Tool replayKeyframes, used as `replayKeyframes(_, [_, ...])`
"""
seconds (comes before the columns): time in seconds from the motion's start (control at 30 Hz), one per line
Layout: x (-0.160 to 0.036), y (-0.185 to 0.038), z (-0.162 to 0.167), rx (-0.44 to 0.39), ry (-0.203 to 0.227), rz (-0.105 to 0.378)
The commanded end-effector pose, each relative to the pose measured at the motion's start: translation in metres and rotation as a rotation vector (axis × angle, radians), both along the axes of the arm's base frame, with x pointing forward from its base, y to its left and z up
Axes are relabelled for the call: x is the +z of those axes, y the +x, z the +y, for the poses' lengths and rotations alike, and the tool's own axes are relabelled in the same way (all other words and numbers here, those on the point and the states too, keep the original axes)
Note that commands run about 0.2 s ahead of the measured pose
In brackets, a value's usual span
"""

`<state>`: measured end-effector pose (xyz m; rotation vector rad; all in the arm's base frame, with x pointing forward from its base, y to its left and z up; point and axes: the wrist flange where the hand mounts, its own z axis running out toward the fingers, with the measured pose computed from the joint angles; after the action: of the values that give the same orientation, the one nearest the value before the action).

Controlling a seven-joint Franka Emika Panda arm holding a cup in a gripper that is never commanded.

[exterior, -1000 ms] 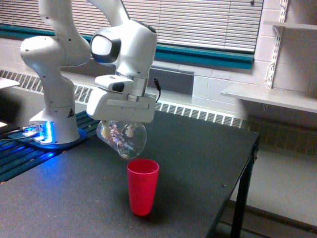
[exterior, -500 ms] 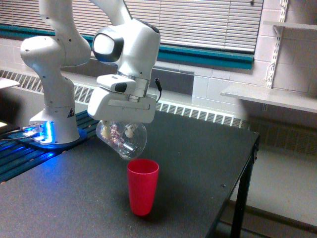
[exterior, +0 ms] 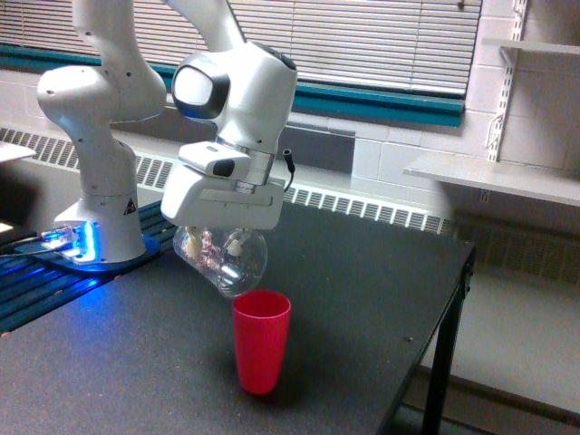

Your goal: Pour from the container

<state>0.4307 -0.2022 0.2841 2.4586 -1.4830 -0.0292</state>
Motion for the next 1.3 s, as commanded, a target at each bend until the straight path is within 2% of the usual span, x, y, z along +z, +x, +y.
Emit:
replayKeyframes(0.03, [0.002, 0.007, 0.0, 0.035, -0.005, 0.012])
replayKeyframes(0.33, [0.001, 0.013, -0.001, 0.052, -0.014, 0.018])
replayKeyframes(0.53, [0.006, 0.015, -0.001, 0.067, -0.008, 0.026])
replayKeyframes(0.77, [0.013, 0.017, -0.006, 0.08, -0.02, 0.033])
replayKeyframes(1.07, [0.024, 0.018, -0.012, 0.099, -0.028, 0.058])
replayKeyframes(1.23, [0.022, 0.015, -0.013, 0.122, -0.03, 0.08])
replayKeyframes(1.27, [0.05, 0.019, -0.031, 0.133, -0.027, 0.082])
replayKeyframes(1.3, [0.059, 0.023, -0.034, 0.147, -0.024, 0.07])
